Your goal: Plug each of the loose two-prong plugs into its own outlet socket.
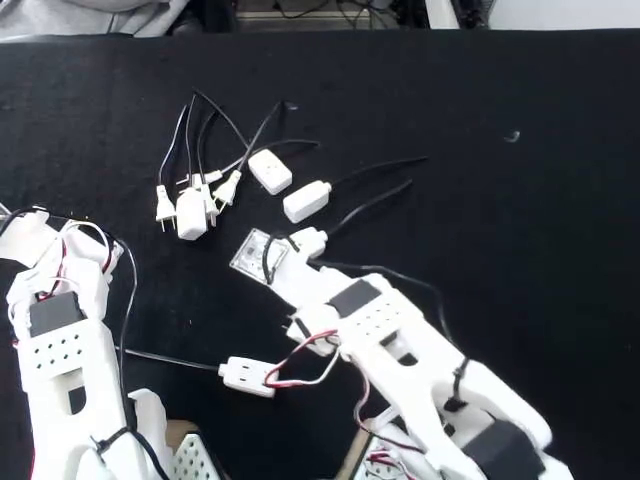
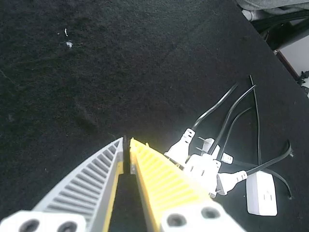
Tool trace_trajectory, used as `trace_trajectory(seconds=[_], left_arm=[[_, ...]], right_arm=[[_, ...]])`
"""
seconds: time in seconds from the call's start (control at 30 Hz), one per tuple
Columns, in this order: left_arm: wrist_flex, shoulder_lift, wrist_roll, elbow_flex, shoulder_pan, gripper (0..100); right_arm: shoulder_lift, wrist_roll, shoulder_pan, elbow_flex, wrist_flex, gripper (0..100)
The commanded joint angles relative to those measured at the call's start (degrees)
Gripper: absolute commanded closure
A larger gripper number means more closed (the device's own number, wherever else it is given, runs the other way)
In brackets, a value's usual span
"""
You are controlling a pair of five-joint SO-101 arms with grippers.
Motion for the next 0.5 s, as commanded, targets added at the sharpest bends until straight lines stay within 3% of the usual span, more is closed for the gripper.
trace_trajectory(seconds=[0.0, 0.3, 0.47], left_arm=[[-0.9, -1.3, 0.4, -1.0, 0.0, 97], [-0.9, -1.3, 0.4, -1.1, 0.0, 97], [-0.9, -1.3, 0.4, -1.0, 0.0, 97]], right_arm=[[4.4, -0.4, -0.8, -0.8, -1.1, 87.1], [6.4, -4.2, -10.7, -2.9, 2.7, 87.1], [6.5, -4.7, -11.2, -2.7, 3.3, 87.1]])
